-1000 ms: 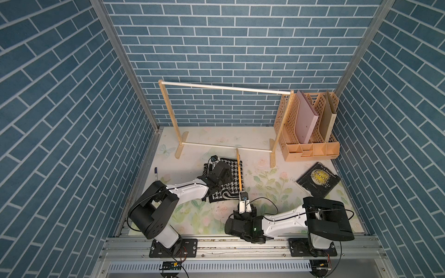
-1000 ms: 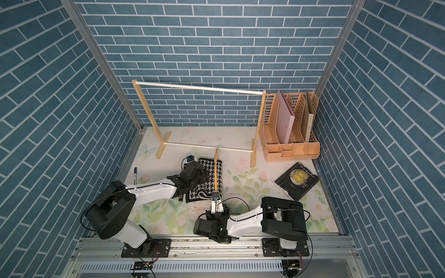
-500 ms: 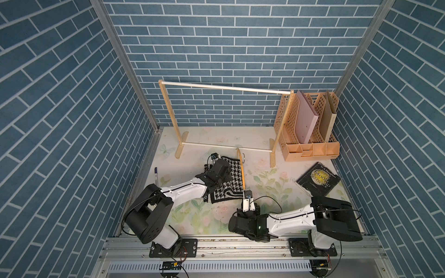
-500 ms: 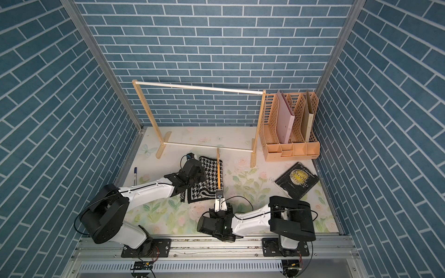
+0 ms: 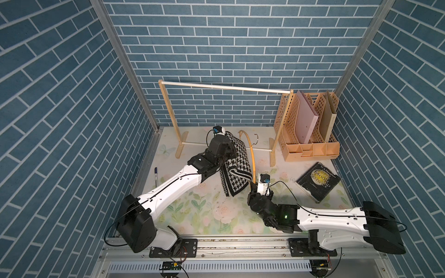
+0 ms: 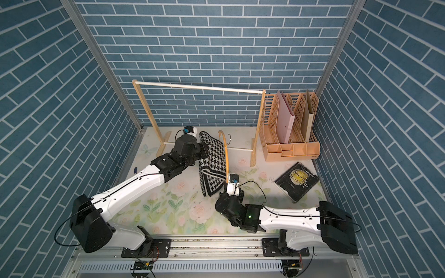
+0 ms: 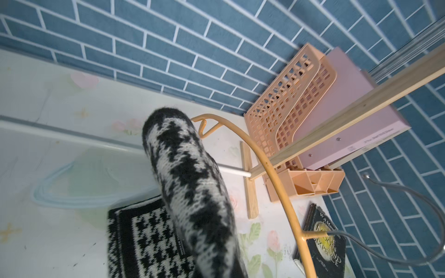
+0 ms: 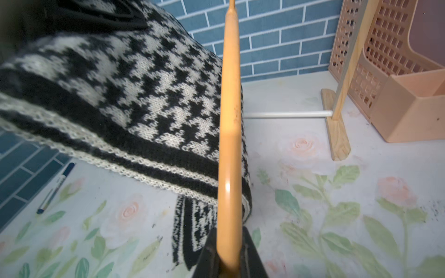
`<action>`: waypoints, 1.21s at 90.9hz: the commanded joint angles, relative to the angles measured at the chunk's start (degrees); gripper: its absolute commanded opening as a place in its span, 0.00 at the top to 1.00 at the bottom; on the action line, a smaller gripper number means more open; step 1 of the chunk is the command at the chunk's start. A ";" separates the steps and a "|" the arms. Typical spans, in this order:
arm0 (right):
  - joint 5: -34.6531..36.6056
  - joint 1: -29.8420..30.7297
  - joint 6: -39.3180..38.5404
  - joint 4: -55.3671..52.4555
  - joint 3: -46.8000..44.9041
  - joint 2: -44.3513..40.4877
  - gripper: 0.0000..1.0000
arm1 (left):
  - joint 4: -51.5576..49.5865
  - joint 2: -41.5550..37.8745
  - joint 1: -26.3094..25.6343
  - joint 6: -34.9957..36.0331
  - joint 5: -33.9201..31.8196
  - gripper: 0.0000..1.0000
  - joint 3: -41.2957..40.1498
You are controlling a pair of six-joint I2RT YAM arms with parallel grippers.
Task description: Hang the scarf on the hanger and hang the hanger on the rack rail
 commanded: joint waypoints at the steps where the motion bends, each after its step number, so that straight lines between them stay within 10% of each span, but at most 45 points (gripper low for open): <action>1: -0.59 -1.58 -8.91 3.09 1.72 -3.43 1.00 | -3.91 -1.10 0.33 3.28 -2.54 1.00 5.90; 51: -5.68 -4.72 -19.02 -5.62 10.94 -13.63 1.00 | -7.55 -2.14 0.37 6.42 -3.24 1.00 10.44; 110: -10.34 -8.74 -12.88 -3.92 3.34 -16.98 1.00 | -10.34 -4.69 0.42 7.44 -4.53 1.00 14.60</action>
